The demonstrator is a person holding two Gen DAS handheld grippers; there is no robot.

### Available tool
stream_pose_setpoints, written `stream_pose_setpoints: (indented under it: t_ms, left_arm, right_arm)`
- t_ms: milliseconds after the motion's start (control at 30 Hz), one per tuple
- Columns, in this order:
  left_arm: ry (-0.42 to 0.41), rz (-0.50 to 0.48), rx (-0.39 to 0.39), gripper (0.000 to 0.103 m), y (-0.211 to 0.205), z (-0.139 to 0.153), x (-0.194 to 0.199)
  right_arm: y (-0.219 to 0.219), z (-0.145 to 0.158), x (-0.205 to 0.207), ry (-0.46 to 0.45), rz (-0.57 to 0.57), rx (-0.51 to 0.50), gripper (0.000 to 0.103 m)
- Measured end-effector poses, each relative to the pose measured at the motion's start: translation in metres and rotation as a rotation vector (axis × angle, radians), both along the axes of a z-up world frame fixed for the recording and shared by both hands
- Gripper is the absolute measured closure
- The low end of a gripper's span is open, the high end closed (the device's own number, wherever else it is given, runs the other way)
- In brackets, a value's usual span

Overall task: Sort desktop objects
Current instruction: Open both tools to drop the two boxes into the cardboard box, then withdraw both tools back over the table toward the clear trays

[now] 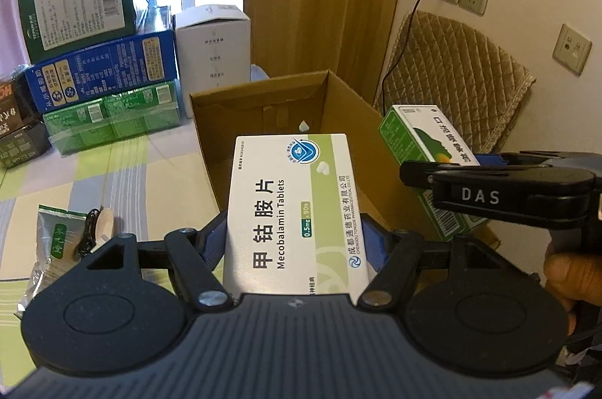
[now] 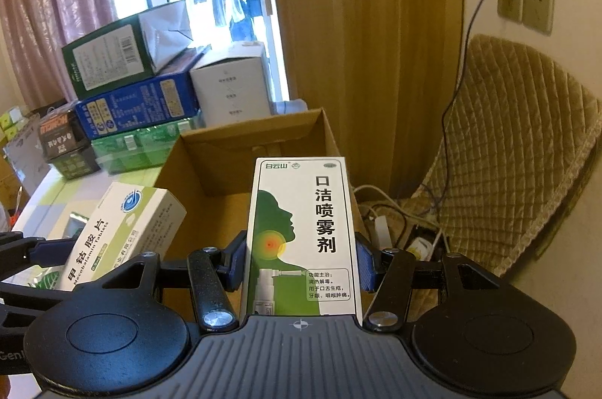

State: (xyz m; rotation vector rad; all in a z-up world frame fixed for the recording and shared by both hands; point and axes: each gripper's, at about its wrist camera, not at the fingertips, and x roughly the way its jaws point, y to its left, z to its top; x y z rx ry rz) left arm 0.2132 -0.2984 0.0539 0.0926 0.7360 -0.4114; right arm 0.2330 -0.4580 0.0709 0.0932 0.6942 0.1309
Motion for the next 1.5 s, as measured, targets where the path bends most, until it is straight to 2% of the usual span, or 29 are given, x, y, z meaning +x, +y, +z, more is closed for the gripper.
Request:
stream_pose_setpoints:
  t_ms: [367, 567, 800, 867, 1200, 1500]
  left_arm:
    - [0.014, 0.0, 0.007, 0.033, -0.007, -0.019, 0.009]
    - [-0.028, 0.03, -0.003, 0.033, 0.014, -0.009, -0.006]
    - [-0.026, 0.088, -0.036, 0.033, 0.046, -0.004, -0.022]
    - [-0.027, 0.1, -0.039, 0.033, 0.054, -0.003, -0.026]
    - [-0.011, 0.161, -0.053, 0.032, 0.098, -0.005, -0.058]
    - [0.001, 0.201, -0.031, 0.027, 0.14, -0.009, -0.1]
  right_arm:
    - [-0.005, -0.006, 0.002, 0.007, -0.008, 0.007, 0.05]
    - [0.0, -0.01, 0.003, 0.015, 0.003, 0.005, 0.05]
    - [0.014, -0.01, 0.003, 0.001, 0.037, 0.021, 0.049]
    - [0.016, -0.006, 0.001, -0.016, 0.035, 0.023, 0.041]
    - [0.025, 0.009, -0.045, -0.038, 0.027, 0.027, 0.033]
    - [0.063, 0.015, -0.104, -0.009, 0.075, 0.008, 0.012]
